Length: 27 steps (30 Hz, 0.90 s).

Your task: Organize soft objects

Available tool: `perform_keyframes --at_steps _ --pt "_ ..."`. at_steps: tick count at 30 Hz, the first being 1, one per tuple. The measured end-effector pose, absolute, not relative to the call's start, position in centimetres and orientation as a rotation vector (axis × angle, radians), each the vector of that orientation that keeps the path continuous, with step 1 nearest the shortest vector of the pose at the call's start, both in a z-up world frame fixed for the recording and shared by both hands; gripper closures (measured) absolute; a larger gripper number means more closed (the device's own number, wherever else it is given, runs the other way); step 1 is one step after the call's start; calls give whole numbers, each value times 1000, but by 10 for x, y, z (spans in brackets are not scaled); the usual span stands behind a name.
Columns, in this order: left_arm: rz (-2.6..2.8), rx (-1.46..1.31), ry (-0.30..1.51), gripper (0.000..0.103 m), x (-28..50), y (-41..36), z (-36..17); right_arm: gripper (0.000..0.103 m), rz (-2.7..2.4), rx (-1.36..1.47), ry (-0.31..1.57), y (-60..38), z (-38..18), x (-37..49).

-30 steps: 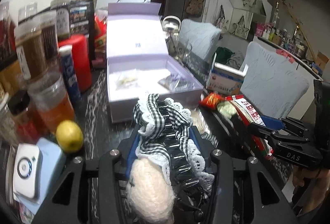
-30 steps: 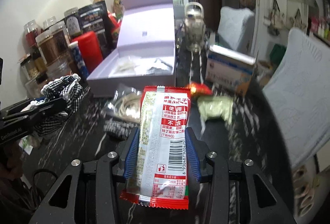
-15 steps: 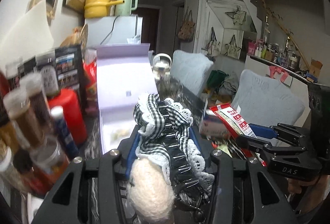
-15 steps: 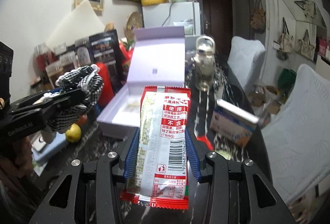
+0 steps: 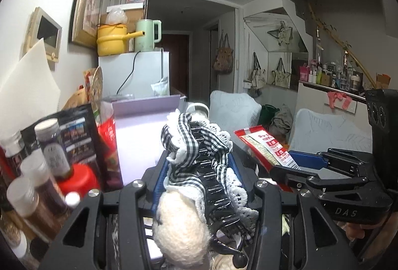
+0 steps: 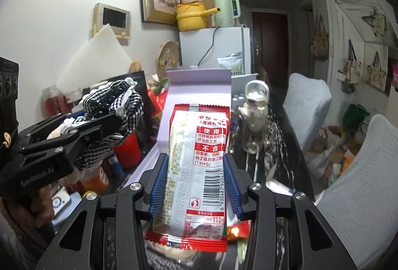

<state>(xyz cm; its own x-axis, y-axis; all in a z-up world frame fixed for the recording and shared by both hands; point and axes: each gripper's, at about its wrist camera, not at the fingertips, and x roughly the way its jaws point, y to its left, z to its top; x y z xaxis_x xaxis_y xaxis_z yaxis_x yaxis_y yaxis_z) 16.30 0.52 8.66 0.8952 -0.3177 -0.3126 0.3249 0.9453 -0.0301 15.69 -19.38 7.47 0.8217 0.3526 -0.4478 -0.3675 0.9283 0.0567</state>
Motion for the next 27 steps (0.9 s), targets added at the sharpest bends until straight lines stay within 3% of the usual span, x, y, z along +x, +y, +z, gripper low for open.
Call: perform_keyframes --at_steps 9,27 --pt "-291 18 332 57 215 12 85 60 397 16 452 -174 84 206" --pt "-124 60 583 57 311 14 1 60 399 -16 640 -156 20 297"
